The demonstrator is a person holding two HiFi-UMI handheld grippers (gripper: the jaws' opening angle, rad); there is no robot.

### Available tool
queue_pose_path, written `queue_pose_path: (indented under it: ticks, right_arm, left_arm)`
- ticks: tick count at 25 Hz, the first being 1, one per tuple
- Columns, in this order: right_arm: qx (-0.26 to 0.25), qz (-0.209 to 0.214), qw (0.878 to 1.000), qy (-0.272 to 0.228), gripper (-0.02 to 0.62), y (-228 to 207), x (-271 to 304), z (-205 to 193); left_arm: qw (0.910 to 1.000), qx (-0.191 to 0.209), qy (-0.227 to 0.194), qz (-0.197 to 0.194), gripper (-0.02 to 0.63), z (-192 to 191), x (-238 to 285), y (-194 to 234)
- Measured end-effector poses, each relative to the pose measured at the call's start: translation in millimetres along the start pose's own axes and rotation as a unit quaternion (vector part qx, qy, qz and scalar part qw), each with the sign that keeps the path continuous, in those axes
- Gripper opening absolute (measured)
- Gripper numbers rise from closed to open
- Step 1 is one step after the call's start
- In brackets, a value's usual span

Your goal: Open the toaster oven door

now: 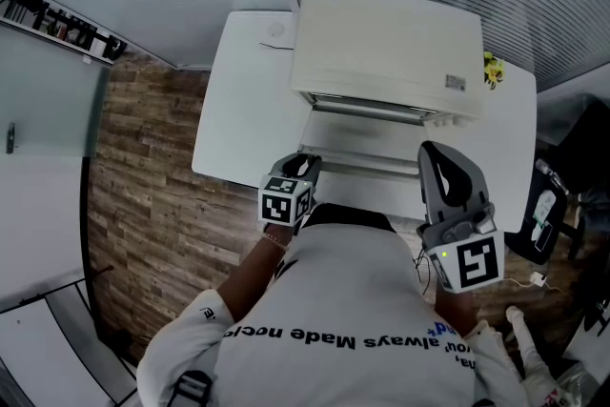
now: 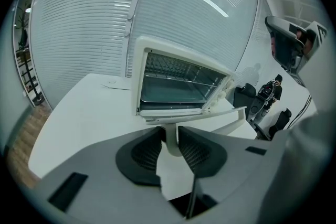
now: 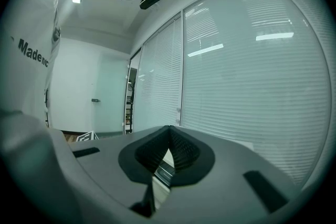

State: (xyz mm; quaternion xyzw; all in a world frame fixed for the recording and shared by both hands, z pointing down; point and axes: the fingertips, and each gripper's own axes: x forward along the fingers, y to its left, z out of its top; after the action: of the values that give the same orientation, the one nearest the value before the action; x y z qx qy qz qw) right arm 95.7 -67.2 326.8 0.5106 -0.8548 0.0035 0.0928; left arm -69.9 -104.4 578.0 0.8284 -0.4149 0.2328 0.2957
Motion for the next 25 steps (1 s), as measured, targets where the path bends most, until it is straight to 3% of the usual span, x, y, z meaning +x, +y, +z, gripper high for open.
queue_pose_path:
  ticks: [25]
  right_arm:
    - [0.004, -0.003, 1.0, 0.002, 0.008, -0.3, -5.9, -2.9]
  left_arm:
    - [0.9984, 0.004, 0.056, 0.008, 0.106, -44.2, 8.8, 4.5]
